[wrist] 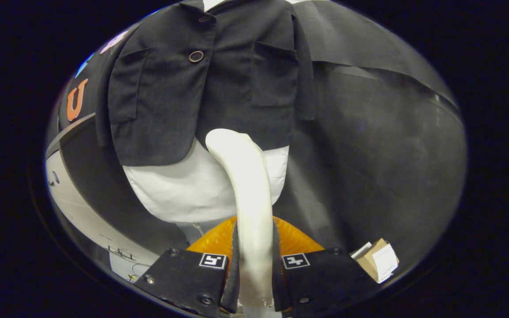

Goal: Iron the clothes twice with a garment steamer, once on the left side and once on the right side.

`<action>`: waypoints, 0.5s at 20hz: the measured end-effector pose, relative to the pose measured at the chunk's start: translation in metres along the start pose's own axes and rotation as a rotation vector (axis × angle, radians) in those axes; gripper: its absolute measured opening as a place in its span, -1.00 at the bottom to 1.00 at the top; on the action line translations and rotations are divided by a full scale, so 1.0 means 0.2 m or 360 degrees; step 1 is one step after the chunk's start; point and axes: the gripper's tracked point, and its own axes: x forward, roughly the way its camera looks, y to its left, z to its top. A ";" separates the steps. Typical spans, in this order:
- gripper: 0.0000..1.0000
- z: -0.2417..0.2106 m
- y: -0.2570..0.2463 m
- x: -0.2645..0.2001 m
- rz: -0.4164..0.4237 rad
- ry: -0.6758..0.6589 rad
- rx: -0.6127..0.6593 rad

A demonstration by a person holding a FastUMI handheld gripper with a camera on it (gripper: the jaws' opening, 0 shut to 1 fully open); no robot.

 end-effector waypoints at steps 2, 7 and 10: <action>-0.35 -0.02 0.01 0.01 0.0035 0.0008 0.0006; -0.35 -0.04 0.02 0.01 0.0133 0.0030 0.0011; -0.34 -0.03 0.01 0.00 0.0160 0.0029 -0.0003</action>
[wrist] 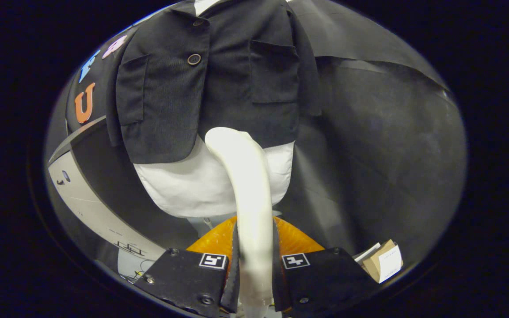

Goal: Iron the clothes twice with a garment steamer, once on the left side and once on the right side.

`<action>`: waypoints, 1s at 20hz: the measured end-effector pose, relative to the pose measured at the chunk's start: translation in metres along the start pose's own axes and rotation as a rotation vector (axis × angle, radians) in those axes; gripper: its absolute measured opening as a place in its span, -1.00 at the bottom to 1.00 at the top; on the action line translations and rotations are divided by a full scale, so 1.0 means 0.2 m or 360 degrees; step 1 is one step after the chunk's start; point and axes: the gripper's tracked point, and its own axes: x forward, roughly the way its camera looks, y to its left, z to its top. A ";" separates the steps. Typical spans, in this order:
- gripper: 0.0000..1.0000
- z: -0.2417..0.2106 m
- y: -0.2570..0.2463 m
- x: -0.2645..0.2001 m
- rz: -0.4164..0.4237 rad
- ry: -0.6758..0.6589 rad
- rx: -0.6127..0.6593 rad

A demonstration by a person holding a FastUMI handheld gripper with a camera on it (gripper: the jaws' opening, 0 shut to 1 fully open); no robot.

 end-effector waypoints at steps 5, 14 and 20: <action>-0.34 0.01 0.02 -0.21 -0.0009 -0.0103 0.0019; -0.34 0.01 0.28 -0.99 -0.0075 -0.0386 0.0080; -0.35 -0.10 0.42 -1.61 -0.0064 -0.0511 0.0137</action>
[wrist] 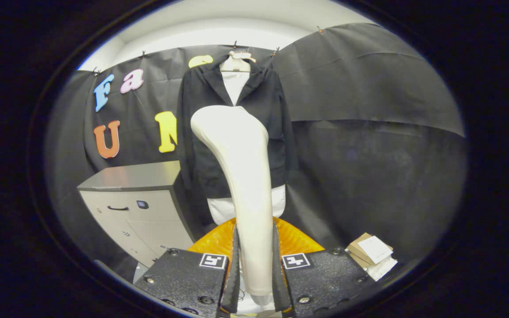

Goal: Iron the clothes twice with a garment steamer, once on the left side and once on the right side.

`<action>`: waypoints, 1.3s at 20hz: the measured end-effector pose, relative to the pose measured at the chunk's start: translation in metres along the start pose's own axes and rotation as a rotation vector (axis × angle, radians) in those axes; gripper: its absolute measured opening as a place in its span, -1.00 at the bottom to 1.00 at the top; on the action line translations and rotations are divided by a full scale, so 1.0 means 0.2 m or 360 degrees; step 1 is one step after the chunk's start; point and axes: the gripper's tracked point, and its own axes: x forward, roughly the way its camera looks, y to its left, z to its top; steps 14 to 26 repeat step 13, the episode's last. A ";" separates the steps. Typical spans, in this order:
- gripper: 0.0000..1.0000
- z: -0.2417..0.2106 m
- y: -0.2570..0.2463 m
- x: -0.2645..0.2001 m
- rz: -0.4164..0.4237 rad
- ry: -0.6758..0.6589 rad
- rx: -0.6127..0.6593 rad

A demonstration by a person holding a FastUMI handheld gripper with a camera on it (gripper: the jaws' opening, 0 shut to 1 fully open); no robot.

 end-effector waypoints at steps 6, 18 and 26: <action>-0.35 0.06 0.16 -0.40 0.0111 -0.0053 -0.0137; -0.34 -0.02 0.15 -0.50 0.0220 0.0010 -0.0238; -0.34 -0.02 0.15 -0.50 0.0220 0.0010 -0.0238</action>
